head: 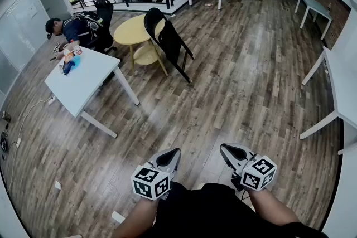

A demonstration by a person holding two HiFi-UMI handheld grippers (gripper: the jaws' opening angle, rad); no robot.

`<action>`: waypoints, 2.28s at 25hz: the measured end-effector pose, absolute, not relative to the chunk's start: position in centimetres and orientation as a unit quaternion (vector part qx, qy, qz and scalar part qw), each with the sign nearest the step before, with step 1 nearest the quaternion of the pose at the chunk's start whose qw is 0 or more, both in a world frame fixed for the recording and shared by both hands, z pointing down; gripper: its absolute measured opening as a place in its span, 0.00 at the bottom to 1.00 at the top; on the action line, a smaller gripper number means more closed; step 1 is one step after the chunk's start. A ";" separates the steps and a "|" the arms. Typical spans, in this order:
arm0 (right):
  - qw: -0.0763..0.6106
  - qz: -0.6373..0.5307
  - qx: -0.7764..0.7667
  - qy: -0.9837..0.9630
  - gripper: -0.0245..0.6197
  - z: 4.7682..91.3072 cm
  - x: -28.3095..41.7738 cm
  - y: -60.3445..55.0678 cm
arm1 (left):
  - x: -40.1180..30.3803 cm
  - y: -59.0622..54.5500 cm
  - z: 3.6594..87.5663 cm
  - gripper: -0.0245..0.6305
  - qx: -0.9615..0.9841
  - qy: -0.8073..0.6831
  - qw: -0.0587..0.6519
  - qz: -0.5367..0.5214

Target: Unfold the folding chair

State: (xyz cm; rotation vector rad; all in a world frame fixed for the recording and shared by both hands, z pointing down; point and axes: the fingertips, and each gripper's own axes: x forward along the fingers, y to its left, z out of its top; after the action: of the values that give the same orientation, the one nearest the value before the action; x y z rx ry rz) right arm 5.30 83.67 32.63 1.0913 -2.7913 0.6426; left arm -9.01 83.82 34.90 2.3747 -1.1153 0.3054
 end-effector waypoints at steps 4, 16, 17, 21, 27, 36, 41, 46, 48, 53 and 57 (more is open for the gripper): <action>0.037 0.213 0.351 -0.911 0.03 32.9 5.0 81.6 | -9.6 82.7 35.1 0.05 0.865 -0.419 0.249 0.118; 0.037 0.237 0.355 -0.904 0.03 34.9 3.9 76.8 | -11.9 77.4 37.3 0.05 0.845 -0.436 0.293 0.098; 0.038 0.237 0.357 -0.903 0.03 35.1 3.8 76.2 | -12.0 76.6 37.4 0.05 0.845 -0.437 0.293 0.095; 0.048 0.240 0.363 -0.899 0.03 35.8 3.0 73.4 | -13.3 72.9 37.1 0.05 0.844 -0.445 0.290 0.078; 0.049 0.266 0.373 -0.888 0.03 36.8 2.1 69.3 | -15.6 68.2 38.4 0.05 0.839 -0.448 0.295 0.094; 0.060 0.280 0.388 -0.876 0.03 38.1 0.4 62.9 | -18.3 62.0 39.9 0.05 0.838 -0.438 0.309 0.100; 0.067 0.279 0.391 -0.874 0.03 37.5 -1.9 59.5 | -20.2 58.4 39.3 0.05 0.845 -0.426 0.310 0.092; 0.062 0.260 0.398 -0.878 0.03 35.9 -4.4 56.7 | -22.6 55.4 37.5 0.05 0.856 -0.420 0.290 0.077; 0.059 0.253 0.399 -0.879 0.03 35.7 -5.4 55.4 | -23.8 54.2 36.9 0.05 0.860 -0.422 0.279 0.072; 0.053 0.236 0.392 -0.888 0.03 35.0 -8.9 53.0 | -26.3 52.4 37.1 0.05 0.863 -0.417 0.274 0.078; 0.056 0.221 0.380 -0.896 0.03 34.3 -11.1 52.3 | -26.8 52.0 38.0 0.05 0.862 -0.412 0.284 0.079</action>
State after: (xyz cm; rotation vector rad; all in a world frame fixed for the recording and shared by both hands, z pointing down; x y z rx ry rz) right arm -11.09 52.34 34.27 1.1536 -2.7198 0.6696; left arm -26.78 51.97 37.96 2.3079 -1.1022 0.2107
